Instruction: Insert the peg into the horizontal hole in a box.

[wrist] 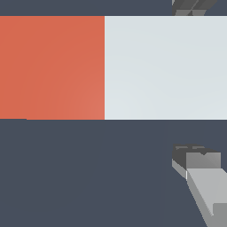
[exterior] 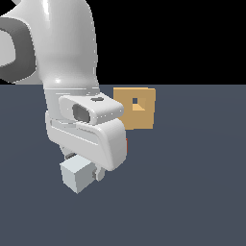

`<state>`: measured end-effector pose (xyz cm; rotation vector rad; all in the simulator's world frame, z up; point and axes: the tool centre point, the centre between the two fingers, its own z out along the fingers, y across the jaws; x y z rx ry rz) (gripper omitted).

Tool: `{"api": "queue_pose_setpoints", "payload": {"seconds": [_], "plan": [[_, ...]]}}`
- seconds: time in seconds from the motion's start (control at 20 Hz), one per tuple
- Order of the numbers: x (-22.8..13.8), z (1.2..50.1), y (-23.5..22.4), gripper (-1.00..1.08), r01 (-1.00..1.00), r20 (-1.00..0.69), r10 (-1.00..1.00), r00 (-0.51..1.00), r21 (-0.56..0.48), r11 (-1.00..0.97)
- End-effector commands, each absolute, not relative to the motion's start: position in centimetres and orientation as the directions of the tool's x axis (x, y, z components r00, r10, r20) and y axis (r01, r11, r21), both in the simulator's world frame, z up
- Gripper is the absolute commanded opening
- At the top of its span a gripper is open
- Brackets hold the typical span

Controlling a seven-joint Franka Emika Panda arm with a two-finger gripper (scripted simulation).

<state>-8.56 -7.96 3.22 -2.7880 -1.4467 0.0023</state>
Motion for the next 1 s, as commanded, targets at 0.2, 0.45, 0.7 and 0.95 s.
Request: {"api": "queue_pose_setpoints", "payload": {"seconds": [0.2,0.45,0.7,0.95], "plan": [[-8.49,2.35,-7.95,-1.00,0.817,0.000,0.817,0.576,0.000,-0.576],[-8.49,2.35,-7.95,-1.00,0.817,0.000,0.817,0.576,0.000,-0.576],[-8.48,2.40,-8.00,-1.00,0.817,0.000,0.817,0.577,0.001,-0.577],[-7.91,2.67,-7.79,-1.00,0.828,0.000,0.828,0.561,0.001,-0.561]]}}
